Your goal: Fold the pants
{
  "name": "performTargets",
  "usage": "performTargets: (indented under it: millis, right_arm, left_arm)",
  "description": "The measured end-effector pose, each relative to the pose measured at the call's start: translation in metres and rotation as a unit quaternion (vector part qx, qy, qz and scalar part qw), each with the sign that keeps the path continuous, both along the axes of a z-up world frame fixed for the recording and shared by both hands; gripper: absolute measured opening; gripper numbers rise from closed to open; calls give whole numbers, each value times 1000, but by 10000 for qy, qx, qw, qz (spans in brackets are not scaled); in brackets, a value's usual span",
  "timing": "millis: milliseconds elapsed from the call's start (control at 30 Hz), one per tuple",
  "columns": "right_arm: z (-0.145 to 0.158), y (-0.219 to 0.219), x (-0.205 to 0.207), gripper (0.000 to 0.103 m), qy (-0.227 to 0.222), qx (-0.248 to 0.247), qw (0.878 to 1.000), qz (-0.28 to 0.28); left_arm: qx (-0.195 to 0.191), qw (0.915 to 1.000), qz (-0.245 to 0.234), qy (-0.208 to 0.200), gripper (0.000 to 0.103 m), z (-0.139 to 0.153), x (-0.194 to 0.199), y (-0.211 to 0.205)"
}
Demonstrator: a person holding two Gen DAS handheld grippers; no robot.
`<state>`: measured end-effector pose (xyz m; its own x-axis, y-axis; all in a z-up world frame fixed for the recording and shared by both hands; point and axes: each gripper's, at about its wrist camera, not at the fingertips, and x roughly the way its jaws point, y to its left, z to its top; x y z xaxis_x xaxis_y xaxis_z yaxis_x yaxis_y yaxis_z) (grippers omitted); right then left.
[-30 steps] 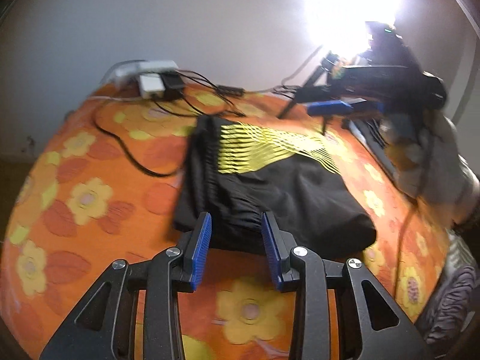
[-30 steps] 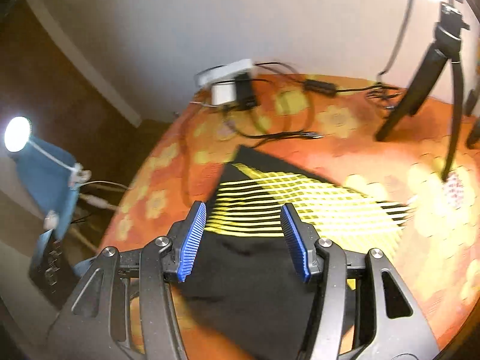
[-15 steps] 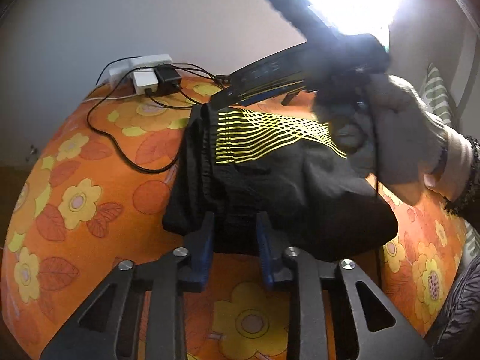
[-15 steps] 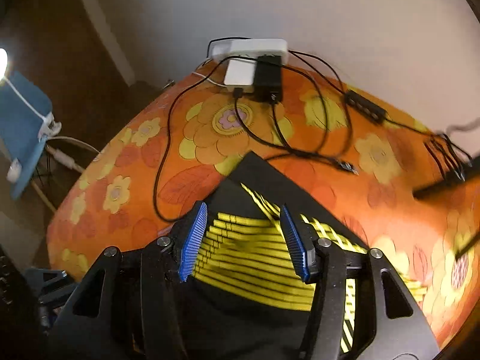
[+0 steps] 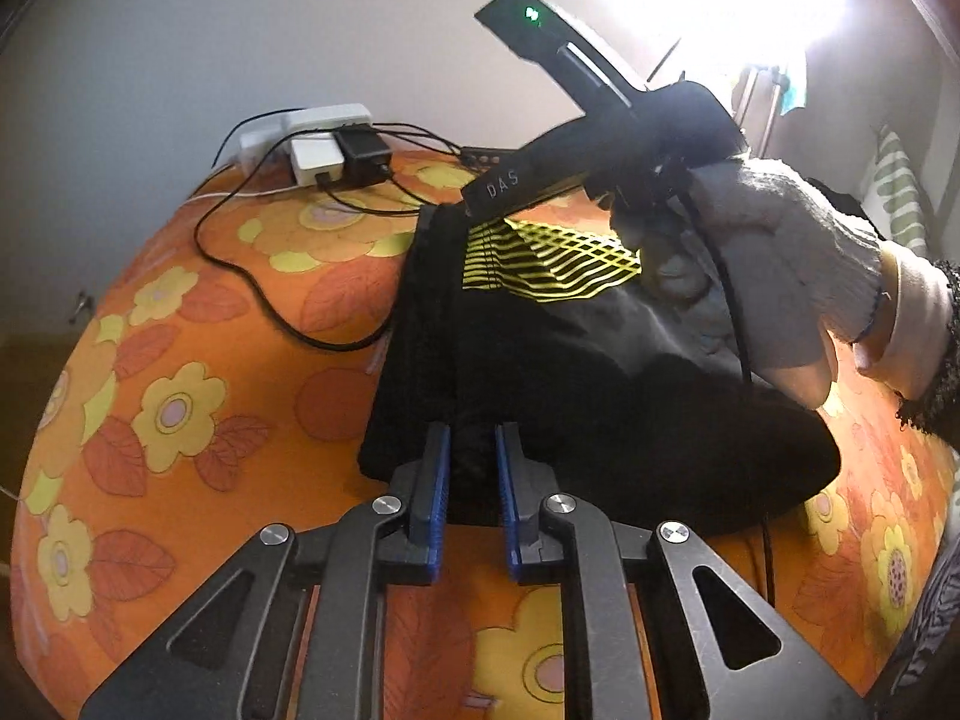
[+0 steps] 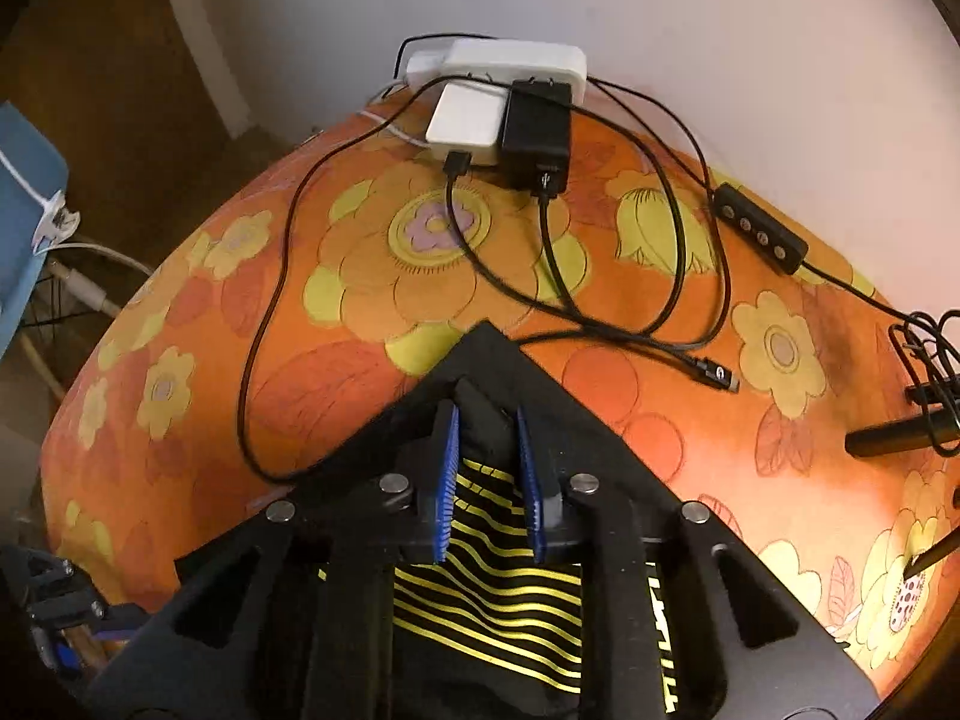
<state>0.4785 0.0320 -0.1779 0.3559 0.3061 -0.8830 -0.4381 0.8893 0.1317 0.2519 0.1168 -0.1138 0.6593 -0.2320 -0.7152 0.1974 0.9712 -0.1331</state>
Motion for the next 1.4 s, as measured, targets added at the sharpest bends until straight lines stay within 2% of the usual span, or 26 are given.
performTargets:
  millis: [100, 167, 200, 233, 333, 433, 533, 567, 633, 667, 800, 867, 967, 1033, 1067, 1300, 1400]
  right_arm:
    - [2, 7, 1, 26, -91, -27, 9999, 57]
    - [6, 3, 2, 38, -57, 52, 10000, -62]
    - [10, 1, 1, 41, -98, 92, 9998, -116]
    - [16, -3, -2, 42, -163, 150, 9996, -186]
    - [40, -20, -15, 42, -323, 263, 9986, -319]
    - [73, -49, -44, 42, -513, 482, 9965, -461]
    - [97, -80, -80, 54, -749, 521, 9935, -680]
    - [103, -88, -90, 55, -803, 530, 9928, -713]
    - [111, -110, -113, 56, -806, 571, 9919, -803]
    - [113, -120, -123, 56, -776, 626, 9911, -884]
    - [114, -163, -150, 58, -671, 796, 9852, -1361]
    - [110, -191, -159, 68, -611, 1072, 9763, -1778]
    - [99, -220, -164, 68, -421, 1308, 9662, -2184]
    - [92, -233, -164, 68, -274, 1424, 9629, -2275]
    - [85, -238, -162, 68, -173, 1464, 9622, -2292]
    - [42, -249, -144, 68, 424, 1755, 9532, -2425]
    - [28, -250, -134, 68, 601, 1921, 9468, -2512]
  left_arm:
    - [-10, 9999, 104, 82, 14, -1, 1, 2]
    - [-78, 9998, 154, 138, 19, 1, 2, 4]
    - [-85, 9996, 225, 118, 22, 4, 1, 7]
    - [-75, 9995, 271, 106, 28, 6, 0, 9]
    - [64, 9991, 413, 18, 28, 14, -6, 16]
    - [-15, 9982, 595, -2, 28, 22, -11, 31]
    - [-293, 9970, 722, 32, 30, 32, -19, 43]
    - [-358, 9964, 762, 33, 32, 35, -20, 45]
    - [-422, 9957, 825, 8, 47, 43, -24, 45]
    - [-436, 9957, 818, 8, 50, 46, -25, 43]
    - [-740, 9942, 764, 171, 55, 54, -26, 30]
    - [-891, 9922, 822, 279, 56, 55, -25, 23]
    - [-955, 9908, 863, 424, 56, 55, -24, 12]
    - [-1129, 9878, 953, 483, 57, 54, -24, 11]
    - [-1302, 9839, 1096, 546, 60, 52, -22, 14]
    - [-2109, 9552, 1858, 921, 61, 30, -7, 39]
    - [-2091, 9530, 1945, 1016, 61, 24, 2, 39]
